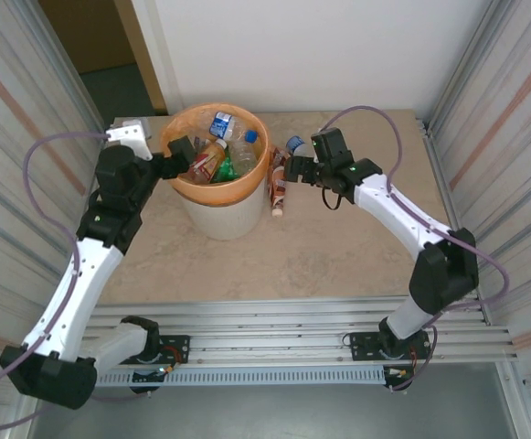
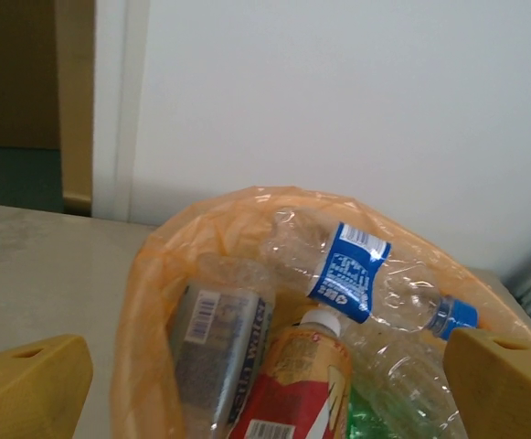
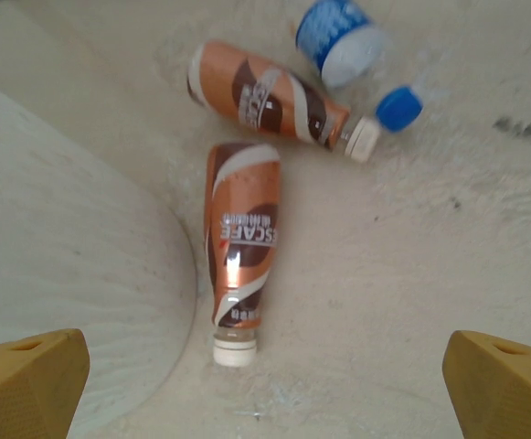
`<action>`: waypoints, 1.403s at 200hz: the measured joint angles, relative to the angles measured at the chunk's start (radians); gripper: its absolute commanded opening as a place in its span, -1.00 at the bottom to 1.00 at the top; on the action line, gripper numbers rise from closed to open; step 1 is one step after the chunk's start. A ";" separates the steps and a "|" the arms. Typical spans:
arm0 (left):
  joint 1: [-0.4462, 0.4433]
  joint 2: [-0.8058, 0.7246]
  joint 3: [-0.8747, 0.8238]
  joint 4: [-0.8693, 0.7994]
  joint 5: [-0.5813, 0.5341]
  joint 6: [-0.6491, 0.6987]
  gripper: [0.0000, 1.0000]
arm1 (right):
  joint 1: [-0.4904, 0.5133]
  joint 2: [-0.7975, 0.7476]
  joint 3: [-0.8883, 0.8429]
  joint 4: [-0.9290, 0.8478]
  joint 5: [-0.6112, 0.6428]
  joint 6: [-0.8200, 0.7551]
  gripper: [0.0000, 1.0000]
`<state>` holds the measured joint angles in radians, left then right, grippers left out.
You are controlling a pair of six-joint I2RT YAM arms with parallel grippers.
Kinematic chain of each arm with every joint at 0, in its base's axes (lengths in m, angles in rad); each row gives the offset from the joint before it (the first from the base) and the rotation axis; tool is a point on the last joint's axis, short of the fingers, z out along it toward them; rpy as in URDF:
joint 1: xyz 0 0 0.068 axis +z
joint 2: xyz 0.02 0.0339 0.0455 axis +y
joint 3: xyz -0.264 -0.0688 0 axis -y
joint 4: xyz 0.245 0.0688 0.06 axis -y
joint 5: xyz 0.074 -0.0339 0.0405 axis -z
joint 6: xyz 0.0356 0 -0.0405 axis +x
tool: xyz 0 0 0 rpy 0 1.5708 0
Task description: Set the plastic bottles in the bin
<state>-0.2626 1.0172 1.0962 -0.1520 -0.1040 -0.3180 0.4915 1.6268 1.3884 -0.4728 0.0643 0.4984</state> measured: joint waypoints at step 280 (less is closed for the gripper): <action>0.100 -0.160 -0.240 0.029 -0.053 -0.132 0.97 | -0.019 0.641 0.365 0.023 -0.221 -0.013 0.35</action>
<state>-0.1627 0.8570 0.8566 -0.1226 -0.1566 -0.4503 0.4725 2.2677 1.7531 -0.4496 -0.1566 0.4858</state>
